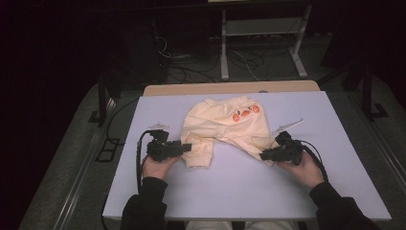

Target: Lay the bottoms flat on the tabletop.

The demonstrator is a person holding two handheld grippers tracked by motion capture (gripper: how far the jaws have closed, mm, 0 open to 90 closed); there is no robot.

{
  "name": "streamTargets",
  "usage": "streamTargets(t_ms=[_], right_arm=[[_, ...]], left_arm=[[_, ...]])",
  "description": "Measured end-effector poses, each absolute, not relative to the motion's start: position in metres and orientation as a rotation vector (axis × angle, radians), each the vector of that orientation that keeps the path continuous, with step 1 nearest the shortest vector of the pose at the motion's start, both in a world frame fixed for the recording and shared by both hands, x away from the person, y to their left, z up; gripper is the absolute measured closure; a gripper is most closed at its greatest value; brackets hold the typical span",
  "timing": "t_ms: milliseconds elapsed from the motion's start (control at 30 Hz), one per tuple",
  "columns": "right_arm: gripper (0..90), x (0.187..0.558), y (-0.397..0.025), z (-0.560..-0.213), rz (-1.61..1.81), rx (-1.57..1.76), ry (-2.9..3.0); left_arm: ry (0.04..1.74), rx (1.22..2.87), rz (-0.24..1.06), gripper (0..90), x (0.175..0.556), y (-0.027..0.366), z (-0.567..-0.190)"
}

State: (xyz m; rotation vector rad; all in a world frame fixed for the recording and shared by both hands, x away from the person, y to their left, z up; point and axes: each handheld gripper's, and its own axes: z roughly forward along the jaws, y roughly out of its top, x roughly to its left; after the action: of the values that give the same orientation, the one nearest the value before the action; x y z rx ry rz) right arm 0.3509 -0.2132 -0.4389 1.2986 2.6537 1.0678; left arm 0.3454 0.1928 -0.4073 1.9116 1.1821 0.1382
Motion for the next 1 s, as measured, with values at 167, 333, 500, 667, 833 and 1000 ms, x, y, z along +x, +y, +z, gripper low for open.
streamTargets(t_ms=[167, 333, 500, 667, 833, 1000], right_arm=[[76.1, 0.351, -0.214, -0.438, 1.068, 1.290, 2.654], [77.0, 0.351, -0.213, -0.438, 1.069, 1.289, 2.654], [77.7, 0.350, -0.213, -0.437, 1.087, 1.299, 2.663], [78.1, 0.349, -0.212, -0.435, 1.104, 1.295, 2.680], [78.1, 0.349, -0.212, -0.433, 1.135, 1.301, 2.679], [78.1, 0.347, -0.210, -0.432, 1.151, 1.288, 2.686]], left_arm=[[1.199, 1.883, 0.272, 42.3, 0.339, 0.196, -0.393], [1.174, 1.813, 0.278, 40.9, 0.334, 0.207, -0.384], [1.115, 1.840, 0.216, 38.7, 0.334, 0.192, -0.389], [1.066, 1.919, 0.184, 38.1, 0.336, 0.170, -0.396], [1.074, 1.969, 0.171, 38.0, 0.339, 0.155, -0.406], [1.071, 2.011, 0.172, 38.0, 0.341, 0.146, -0.413]])
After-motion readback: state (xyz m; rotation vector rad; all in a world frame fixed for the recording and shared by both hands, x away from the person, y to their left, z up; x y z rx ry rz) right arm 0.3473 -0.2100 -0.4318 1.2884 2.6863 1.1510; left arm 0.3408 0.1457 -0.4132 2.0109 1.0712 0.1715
